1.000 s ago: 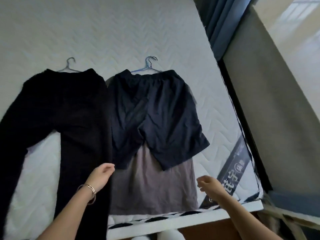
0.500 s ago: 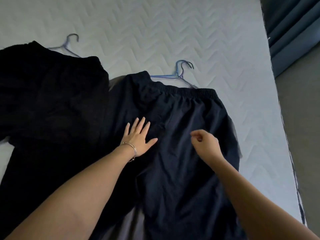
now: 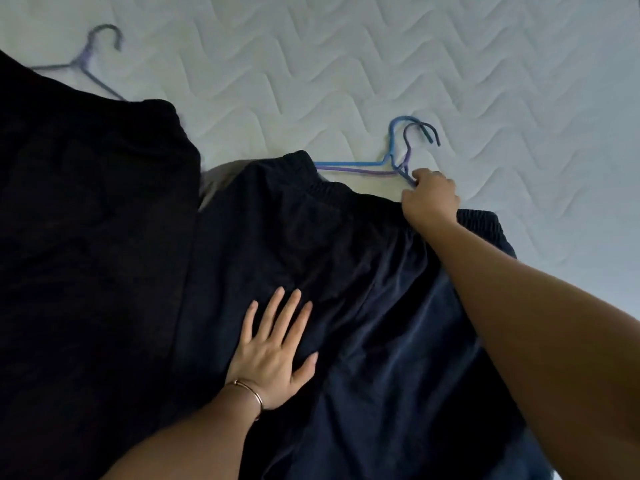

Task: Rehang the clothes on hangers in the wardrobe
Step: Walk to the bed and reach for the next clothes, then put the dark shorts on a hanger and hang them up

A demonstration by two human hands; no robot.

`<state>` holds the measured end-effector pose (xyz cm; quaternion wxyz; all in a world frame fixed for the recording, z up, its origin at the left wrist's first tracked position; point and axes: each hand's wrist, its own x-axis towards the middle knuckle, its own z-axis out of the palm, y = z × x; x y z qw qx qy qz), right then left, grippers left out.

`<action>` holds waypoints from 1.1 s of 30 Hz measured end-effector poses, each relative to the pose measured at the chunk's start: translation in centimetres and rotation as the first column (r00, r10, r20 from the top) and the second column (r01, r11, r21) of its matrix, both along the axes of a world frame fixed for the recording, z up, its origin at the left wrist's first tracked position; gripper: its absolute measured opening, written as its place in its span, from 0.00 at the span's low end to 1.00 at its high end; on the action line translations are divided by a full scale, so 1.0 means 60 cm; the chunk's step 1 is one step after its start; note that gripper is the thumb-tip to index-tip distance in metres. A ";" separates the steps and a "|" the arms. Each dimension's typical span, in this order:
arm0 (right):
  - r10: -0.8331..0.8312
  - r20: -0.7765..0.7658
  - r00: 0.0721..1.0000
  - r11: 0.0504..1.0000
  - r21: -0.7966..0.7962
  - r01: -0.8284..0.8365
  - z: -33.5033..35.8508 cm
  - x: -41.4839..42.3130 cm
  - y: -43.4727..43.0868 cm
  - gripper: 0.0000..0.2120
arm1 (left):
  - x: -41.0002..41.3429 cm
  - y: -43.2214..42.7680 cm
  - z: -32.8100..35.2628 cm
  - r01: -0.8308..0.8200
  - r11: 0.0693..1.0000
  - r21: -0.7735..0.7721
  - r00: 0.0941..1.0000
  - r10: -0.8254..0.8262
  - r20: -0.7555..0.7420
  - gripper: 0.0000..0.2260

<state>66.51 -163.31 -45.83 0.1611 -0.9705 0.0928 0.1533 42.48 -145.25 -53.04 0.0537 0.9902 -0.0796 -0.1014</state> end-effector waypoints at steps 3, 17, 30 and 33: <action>-0.004 0.082 0.997 1.000 -0.010 0.005 0.005 0.007 -0.008 0.16 | 0.000 0.001 -0.001 -0.007 1.000 -0.001 1.000 0.007 0.014 0.32; 0.071 0.280 0.957 0.844 0.495 -0.207 0.246 -0.213 -0.009 0.07 | 0.016 0.007 0.059 -0.073 0.991 -0.114 0.962 0.040 -0.269 0.32; -0.028 -0.007 1.000 0.526 0.850 0.020 0.608 -0.581 0.073 0.06 | -0.251 -0.042 0.655 -0.208 0.418 -0.884 0.956 -0.103 -0.274 0.15; 0.000 -0.045 0.999 0.401 0.915 0.041 0.692 -0.638 0.095 0.06 | -0.326 -0.034 0.751 -0.123 0.575 -0.809 0.943 -0.186 -0.276 0.26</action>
